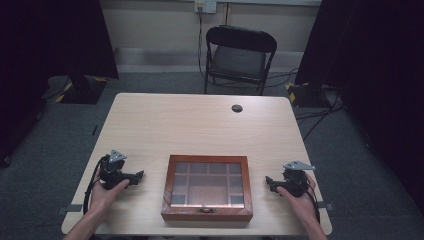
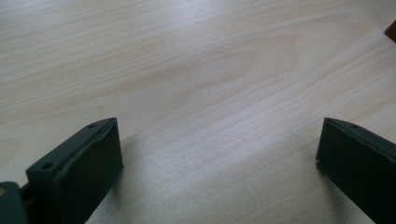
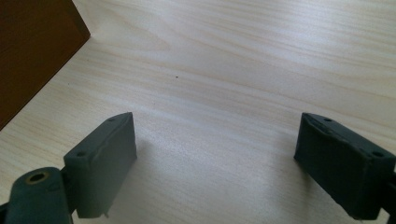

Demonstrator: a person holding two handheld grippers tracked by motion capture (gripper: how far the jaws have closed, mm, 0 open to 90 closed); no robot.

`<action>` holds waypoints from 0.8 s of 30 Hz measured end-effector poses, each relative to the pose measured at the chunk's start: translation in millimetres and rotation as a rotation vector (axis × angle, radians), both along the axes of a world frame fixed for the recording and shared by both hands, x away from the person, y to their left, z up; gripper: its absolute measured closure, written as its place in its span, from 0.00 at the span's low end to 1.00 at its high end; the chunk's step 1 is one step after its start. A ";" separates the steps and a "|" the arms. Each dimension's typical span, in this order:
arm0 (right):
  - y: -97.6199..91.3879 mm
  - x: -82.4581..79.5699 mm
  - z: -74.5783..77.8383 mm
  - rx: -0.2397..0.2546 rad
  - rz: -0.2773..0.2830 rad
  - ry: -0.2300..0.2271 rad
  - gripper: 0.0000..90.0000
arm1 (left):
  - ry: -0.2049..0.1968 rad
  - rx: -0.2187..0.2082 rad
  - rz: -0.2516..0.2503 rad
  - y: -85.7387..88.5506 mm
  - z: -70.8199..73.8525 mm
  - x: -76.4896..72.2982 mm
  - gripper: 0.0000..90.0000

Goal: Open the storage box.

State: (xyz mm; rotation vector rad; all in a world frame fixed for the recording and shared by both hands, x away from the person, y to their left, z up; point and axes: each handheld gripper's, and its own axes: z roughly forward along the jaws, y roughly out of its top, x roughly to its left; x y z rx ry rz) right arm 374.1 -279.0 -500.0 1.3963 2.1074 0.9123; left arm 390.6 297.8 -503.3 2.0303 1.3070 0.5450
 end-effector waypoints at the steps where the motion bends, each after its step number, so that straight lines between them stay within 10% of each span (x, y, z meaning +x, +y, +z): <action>1: -0.1 -0.2 0.0 0.000 0.002 -0.001 0.14 | -0.004 0.007 0.008 -0.7 0.0 0.5 0.00; 11: 0.2 -4.0 13.6 0.047 0.031 0.041 0.32 | 0.002 0.002 0.019 -2.7 0.1 2.4 0.00; 24: 36.8 -26.4 61.5 0.185 0.283 0.007 0.53 | -0.004 -0.004 0.022 -3.3 -0.3 3.0 0.00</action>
